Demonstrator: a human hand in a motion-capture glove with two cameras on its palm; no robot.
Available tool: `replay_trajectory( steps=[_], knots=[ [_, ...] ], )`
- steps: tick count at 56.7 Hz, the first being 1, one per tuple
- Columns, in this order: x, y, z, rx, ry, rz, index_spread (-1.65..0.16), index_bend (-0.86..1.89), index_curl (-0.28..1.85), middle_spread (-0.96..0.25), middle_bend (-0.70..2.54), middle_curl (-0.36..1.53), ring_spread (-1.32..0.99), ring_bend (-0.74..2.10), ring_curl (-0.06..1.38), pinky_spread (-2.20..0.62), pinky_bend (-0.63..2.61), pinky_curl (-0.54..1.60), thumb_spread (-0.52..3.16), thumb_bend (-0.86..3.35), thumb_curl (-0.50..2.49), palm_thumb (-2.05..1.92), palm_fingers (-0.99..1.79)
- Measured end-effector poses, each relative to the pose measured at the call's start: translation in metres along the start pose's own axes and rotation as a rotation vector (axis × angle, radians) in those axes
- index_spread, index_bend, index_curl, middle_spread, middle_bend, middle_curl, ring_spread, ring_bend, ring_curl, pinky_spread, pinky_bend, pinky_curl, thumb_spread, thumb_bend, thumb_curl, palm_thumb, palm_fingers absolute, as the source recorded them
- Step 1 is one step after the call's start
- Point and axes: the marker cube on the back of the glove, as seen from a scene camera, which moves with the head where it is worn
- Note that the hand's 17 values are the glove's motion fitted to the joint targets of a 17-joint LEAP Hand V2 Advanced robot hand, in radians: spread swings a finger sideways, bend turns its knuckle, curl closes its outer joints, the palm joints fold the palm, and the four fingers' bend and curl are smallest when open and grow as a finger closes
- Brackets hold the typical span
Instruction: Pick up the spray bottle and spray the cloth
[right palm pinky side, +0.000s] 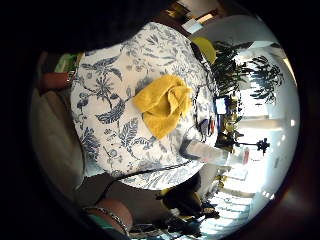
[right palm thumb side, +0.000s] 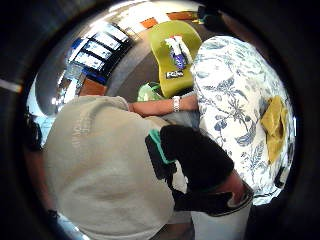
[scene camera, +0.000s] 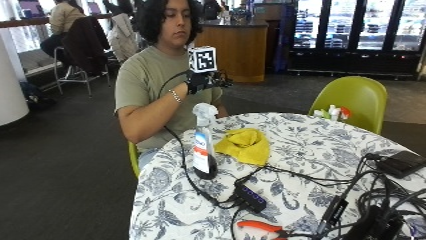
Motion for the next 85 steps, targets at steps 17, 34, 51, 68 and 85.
replay_trajectory(
  steps=[17,34,51,68,85],
  knots=[
    [-0.005,-0.008,0.0,0.005,-0.051,-0.038,-0.42,0.17,0.21,-0.09,0.19,0.18,-0.12,0.32,0.18,0.2,0.29,0.2,1.05,0.1,0.15,0.29,0.37],
    [0.018,0.02,-0.008,0.029,-0.003,0.106,-0.44,0.16,0.25,-0.09,0.19,0.24,-0.13,0.31,0.23,0.21,0.28,0.26,1.16,0.02,0.22,0.32,0.36],
    [0.064,0.101,-0.007,0.016,0.004,0.35,-0.44,0.16,0.27,-0.08,0.18,0.28,-0.13,0.3,0.26,0.22,0.26,0.3,1.19,-0.01,0.26,0.38,0.35],
    [0.115,0.168,-0.003,0.215,-0.157,0.703,-0.43,0.14,0.26,-0.07,0.2,0.3,-0.12,0.34,0.29,0.21,0.27,0.32,1.18,0.0,0.32,0.54,0.46],
    [0.177,0.197,0.021,0.582,-0.691,1.113,-0.38,0.1,0.25,-0.02,0.21,0.34,-0.06,0.41,0.33,0.15,0.29,0.34,1.15,0.03,0.39,0.76,0.7]
  ],
)
